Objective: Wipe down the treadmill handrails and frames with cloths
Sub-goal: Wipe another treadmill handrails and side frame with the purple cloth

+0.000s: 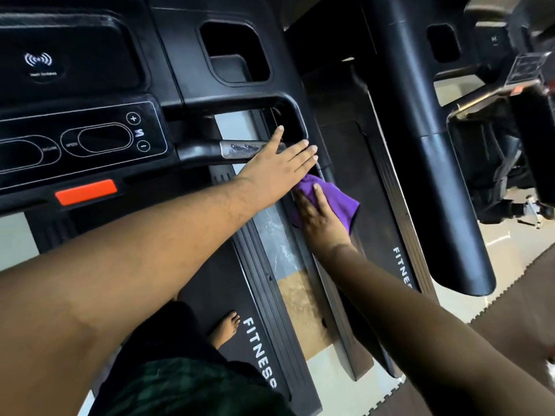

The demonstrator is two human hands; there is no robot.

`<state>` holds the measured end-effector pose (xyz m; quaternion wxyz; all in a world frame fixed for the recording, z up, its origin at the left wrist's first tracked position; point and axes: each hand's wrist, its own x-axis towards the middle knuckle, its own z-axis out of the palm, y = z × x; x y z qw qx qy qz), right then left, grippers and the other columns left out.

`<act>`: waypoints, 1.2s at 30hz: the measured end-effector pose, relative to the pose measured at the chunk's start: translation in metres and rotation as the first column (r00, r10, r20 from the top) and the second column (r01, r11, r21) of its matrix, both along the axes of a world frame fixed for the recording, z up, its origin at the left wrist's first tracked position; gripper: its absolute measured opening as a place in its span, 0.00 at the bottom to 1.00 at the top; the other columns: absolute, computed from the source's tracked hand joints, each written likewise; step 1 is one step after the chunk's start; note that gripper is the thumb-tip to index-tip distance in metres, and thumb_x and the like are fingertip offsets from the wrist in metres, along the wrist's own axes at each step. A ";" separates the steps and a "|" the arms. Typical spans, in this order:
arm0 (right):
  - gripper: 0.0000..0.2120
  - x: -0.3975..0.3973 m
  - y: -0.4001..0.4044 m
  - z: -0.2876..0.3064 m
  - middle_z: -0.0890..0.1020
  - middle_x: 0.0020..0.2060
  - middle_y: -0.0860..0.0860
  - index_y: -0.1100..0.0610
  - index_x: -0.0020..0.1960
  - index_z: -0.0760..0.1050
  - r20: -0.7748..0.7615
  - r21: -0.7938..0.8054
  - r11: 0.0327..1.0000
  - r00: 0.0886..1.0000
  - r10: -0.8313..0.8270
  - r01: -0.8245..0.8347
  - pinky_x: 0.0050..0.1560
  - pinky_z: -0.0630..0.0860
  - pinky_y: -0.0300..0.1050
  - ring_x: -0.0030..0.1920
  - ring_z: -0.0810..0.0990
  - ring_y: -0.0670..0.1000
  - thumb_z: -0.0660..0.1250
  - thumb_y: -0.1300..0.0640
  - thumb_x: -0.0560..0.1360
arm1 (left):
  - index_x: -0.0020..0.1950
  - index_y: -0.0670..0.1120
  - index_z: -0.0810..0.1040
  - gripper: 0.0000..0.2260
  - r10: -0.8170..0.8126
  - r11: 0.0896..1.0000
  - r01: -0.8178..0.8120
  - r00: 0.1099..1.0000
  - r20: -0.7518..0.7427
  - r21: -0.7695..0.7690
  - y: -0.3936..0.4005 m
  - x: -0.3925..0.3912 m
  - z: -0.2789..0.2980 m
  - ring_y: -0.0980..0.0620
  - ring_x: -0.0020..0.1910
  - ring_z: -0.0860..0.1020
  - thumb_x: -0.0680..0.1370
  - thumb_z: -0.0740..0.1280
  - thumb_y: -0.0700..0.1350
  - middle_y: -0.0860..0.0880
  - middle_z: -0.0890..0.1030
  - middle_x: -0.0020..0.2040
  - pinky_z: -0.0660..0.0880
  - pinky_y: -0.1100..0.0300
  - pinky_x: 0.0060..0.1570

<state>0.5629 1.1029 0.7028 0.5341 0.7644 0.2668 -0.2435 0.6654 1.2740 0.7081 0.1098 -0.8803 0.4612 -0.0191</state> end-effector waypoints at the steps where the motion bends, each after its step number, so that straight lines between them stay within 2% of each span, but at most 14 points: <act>1: 0.32 -0.018 -0.007 0.005 0.49 0.82 0.62 0.59 0.83 0.53 -0.046 0.004 1.000 0.999 -0.012 0.013 0.61 0.20 0.81 0.82 0.38 0.64 0.51 0.45 0.84 | 0.84 0.42 0.42 0.37 -0.004 1.000 0.004 1.000 -0.003 0.010 0.001 -0.001 0.001 0.45 0.84 0.48 0.77 0.55 0.41 0.43 0.45 0.85 0.52 0.29 0.76; 4: 0.30 -0.083 -0.042 0.024 0.60 0.81 0.61 0.60 0.78 0.67 -0.086 0.220 0.970 0.992 -0.089 0.106 0.65 0.25 0.82 0.82 0.49 0.62 0.63 0.48 0.79 | 0.84 0.42 0.42 0.38 0.015 1.000 -0.015 1.000 0.001 0.001 -0.001 -0.003 0.001 0.44 0.84 0.47 0.80 0.61 0.45 0.42 0.44 0.85 0.51 0.28 0.76; 6: 0.32 -0.104 -0.060 0.035 0.67 0.79 0.56 0.59 0.75 0.73 0.011 0.452 0.882 0.988 -0.154 0.132 0.71 0.34 0.81 0.81 0.57 0.60 0.72 0.50 0.74 | 0.84 0.42 0.42 0.40 0.046 0.999 -0.046 0.999 -0.008 -0.008 -0.003 -0.004 0.000 0.44 0.84 0.47 0.81 0.64 0.49 0.42 0.44 0.85 0.50 0.28 0.76; 8: 0.37 -0.087 -0.063 0.035 0.60 0.82 0.53 0.54 0.81 0.64 0.075 0.642 0.743 0.950 -0.303 0.186 0.73 0.48 0.80 0.82 0.53 0.62 0.68 0.46 0.74 | 0.84 0.42 0.43 0.40 0.057 0.998 -0.057 0.998 -0.003 0.000 -0.008 -0.006 -0.001 0.44 0.84 0.48 0.81 0.64 0.50 0.42 0.44 0.85 0.51 0.28 0.75; 11: 0.41 -0.030 -0.040 0.026 0.48 0.83 0.53 0.48 0.84 0.48 -0.043 0.840 0.424 0.819 -0.572 0.340 0.68 0.68 0.74 0.82 0.48 0.63 0.58 0.42 0.74 | 0.84 0.42 0.46 0.40 0.098 0.995 -0.098 0.995 0.008 -0.023 -0.013 -0.009 -0.003 0.44 0.83 0.49 0.79 0.65 0.50 0.43 0.46 0.85 0.53 0.26 0.74; 14: 0.43 -0.020 -0.042 0.019 0.52 0.83 0.54 0.48 0.84 0.46 -0.103 0.907 0.243 0.740 -0.665 0.344 0.73 0.68 0.66 0.82 0.52 0.61 0.61 0.43 0.73 | 0.84 0.43 0.48 0.44 0.137 0.990 -0.137 0.990 0.007 -0.026 -0.015 -0.010 -0.001 0.45 0.83 0.50 0.77 0.70 0.53 0.44 0.48 0.85 0.49 0.23 0.73; 18: 0.44 -0.125 -0.078 0.029 0.56 0.82 0.57 0.53 0.84 0.51 -0.151 0.920 0.143 0.668 -0.729 0.364 0.76 0.64 0.61 0.82 0.55 0.58 0.68 0.47 0.74 | 0.84 0.44 0.46 0.45 0.089 0.995 -0.091 0.995 -0.042 -0.050 -0.022 -0.021 0.002 0.45 0.84 0.49 0.76 0.71 0.52 0.44 0.46 0.85 0.45 0.20 0.70; 21: 0.41 -0.156 -0.093 0.036 0.58 0.82 0.57 0.56 0.83 0.53 -0.167 0.915 0.132 0.656 -0.737 0.380 0.75 0.66 0.61 0.82 0.57 0.59 0.65 0.42 0.78 | 0.84 0.46 0.44 0.47 0.002 1.000 -0.004 0.998 -0.069 -0.030 -0.039 -0.044 -0.001 0.46 0.84 0.47 0.76 0.71 0.54 0.44 0.44 0.85 0.41 0.19 0.69; 24: 0.41 -0.110 -0.071 0.024 0.55 0.83 0.55 0.53 0.84 0.49 -0.135 0.913 0.129 0.587 -0.798 0.386 0.73 0.69 0.63 0.81 0.57 0.61 0.65 0.42 0.79 | 0.84 0.47 0.44 0.46 -0.051 0.999 0.050 0.994 -0.094 -0.014 -0.058 -0.068 -0.004 0.46 0.84 0.45 0.76 0.71 0.51 0.44 0.43 0.85 0.37 0.20 0.69; 26: 0.42 -0.087 -0.052 0.018 0.54 0.83 0.55 0.52 0.84 0.47 -0.071 0.901 0.184 0.553 -0.830 0.392 0.72 0.69 0.66 0.81 0.57 0.62 0.65 0.42 0.79 | 0.84 0.46 0.45 0.46 -0.032 0.999 0.030 0.996 -0.081 -0.026 -0.063 -0.079 -0.006 0.47 0.84 0.45 0.75 0.71 0.46 0.44 0.44 0.85 0.41 0.21 0.71; 27: 0.42 -0.089 -0.049 0.017 0.53 0.83 0.56 0.52 0.84 0.46 -0.036 0.890 0.233 0.571 -0.820 0.392 0.72 0.69 0.67 0.81 0.56 0.62 0.66 0.44 0.79 | 0.84 0.45 0.44 0.46 -0.018 0.999 0.015 0.996 -0.091 -0.035 -0.063 -0.083 -0.007 0.47 0.84 0.45 0.75 0.71 0.46 0.44 0.44 0.85 0.43 0.22 0.71; 31: 0.46 -0.192 -0.089 0.015 0.43 0.84 0.53 0.50 0.85 0.44 0.051 0.795 0.510 0.800 -0.597 0.329 0.74 0.60 0.74 0.82 0.42 0.66 0.70 0.58 0.76 | 0.84 0.45 0.42 0.49 0.016 0.997 -0.027 0.989 -0.146 -0.075 -0.064 -0.099 -0.009 0.46 0.84 0.42 0.74 0.72 0.49 0.44 0.41 0.84 0.43 0.21 0.71; 33: 0.41 -0.242 -0.113 0.016 0.45 0.84 0.52 0.51 0.83 0.55 0.043 0.727 0.624 0.888 -0.458 0.286 0.73 0.52 0.79 0.81 0.35 0.66 0.70 0.58 0.75 | 0.84 0.45 0.41 0.48 0.004 0.997 -0.016 0.989 -0.148 -0.080 -0.065 -0.110 -0.012 0.46 0.83 0.41 0.75 0.72 0.48 0.44 0.39 0.84 0.42 0.21 0.71; 36: 0.31 -0.223 -0.109 0.015 0.51 0.83 0.56 0.53 0.79 0.67 0.012 0.592 0.772 0.955 -0.296 0.232 0.70 0.43 0.85 0.80 0.31 0.65 0.69 0.52 0.77 | 0.84 0.45 0.39 0.48 0.038 0.996 -0.052 0.985 -0.171 -0.076 -0.074 -0.134 -0.013 0.47 0.83 0.39 0.76 0.71 0.48 0.45 0.38 0.84 0.42 0.22 0.72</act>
